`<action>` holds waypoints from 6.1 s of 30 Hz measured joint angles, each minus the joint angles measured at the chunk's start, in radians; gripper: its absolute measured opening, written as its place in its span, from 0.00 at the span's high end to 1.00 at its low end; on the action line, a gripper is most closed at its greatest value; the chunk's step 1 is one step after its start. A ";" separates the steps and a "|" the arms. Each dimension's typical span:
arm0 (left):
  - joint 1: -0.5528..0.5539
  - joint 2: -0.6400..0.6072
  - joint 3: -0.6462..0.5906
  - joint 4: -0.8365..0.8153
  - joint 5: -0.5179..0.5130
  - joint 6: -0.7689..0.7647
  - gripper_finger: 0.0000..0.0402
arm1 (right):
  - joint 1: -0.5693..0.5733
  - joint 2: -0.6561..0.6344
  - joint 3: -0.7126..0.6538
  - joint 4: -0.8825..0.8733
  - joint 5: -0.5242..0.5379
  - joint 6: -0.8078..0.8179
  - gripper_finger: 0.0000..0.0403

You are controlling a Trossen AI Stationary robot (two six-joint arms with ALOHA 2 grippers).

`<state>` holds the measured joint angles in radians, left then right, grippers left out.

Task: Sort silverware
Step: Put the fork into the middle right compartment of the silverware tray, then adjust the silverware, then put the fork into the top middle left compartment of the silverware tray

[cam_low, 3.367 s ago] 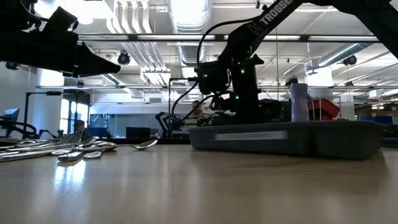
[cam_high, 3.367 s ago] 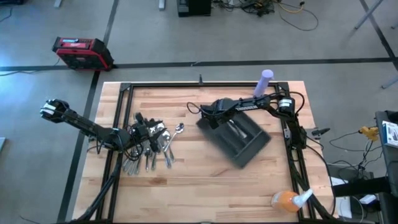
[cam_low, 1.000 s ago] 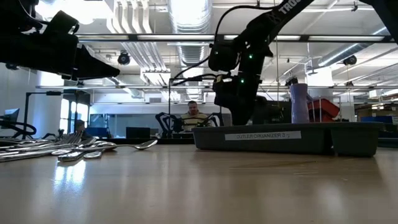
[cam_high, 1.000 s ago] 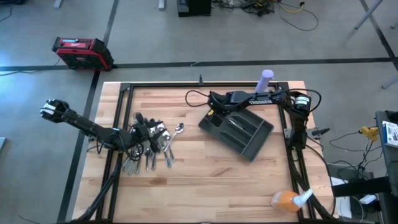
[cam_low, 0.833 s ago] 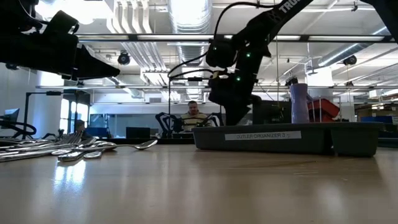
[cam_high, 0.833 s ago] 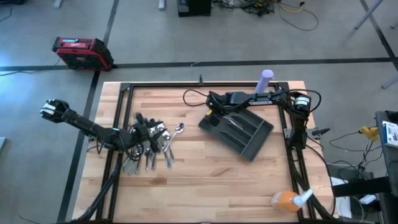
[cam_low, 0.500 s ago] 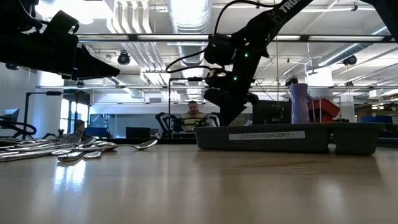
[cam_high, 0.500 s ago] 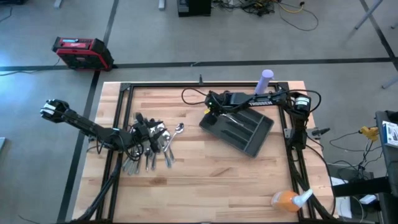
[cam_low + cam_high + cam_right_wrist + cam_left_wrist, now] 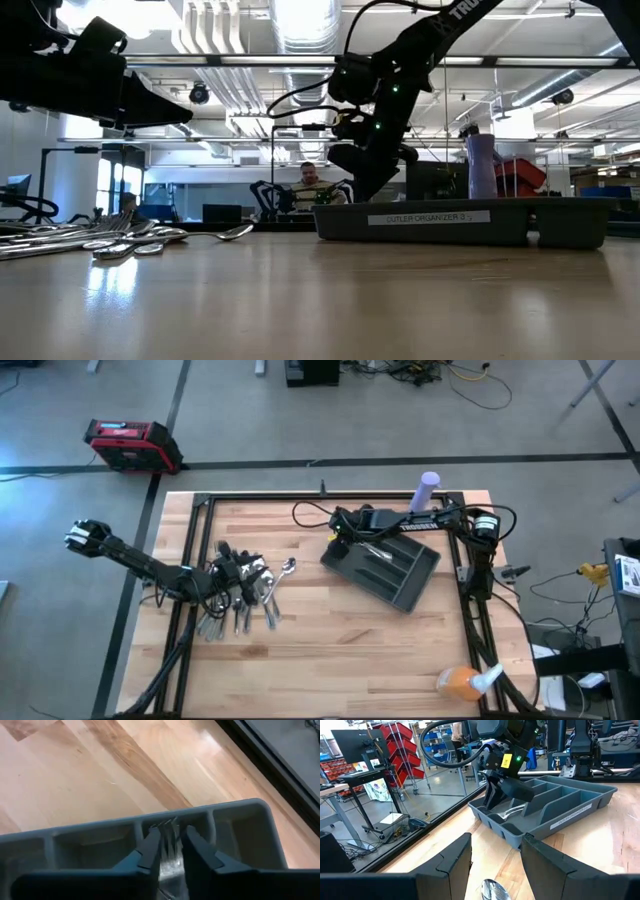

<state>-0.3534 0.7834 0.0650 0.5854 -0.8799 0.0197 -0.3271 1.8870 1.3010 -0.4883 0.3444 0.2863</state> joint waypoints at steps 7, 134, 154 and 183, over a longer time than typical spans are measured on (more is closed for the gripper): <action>-0.001 0.000 0.000 -0.002 0.026 -0.012 0.61 | 0.011 -0.002 0.000 0.000 0.034 -0.008 0.64; 0.059 -0.272 0.620 -0.866 0.234 -0.213 0.70 | 0.261 0.876 1.040 0.362 -0.073 -0.184 0.66; 0.059 -0.287 0.620 -0.796 0.236 -0.106 0.70 | 0.347 0.793 1.044 0.003 -0.395 -0.421 0.94; 0.059 -0.284 0.619 -0.818 0.236 -0.106 0.70 | 0.412 0.764 0.979 0.075 -0.383 -0.598 0.69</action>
<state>-0.2947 0.4996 0.6838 -0.2331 -0.6437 -0.0860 0.0851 2.6512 2.2796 -0.4137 -0.0382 -0.3114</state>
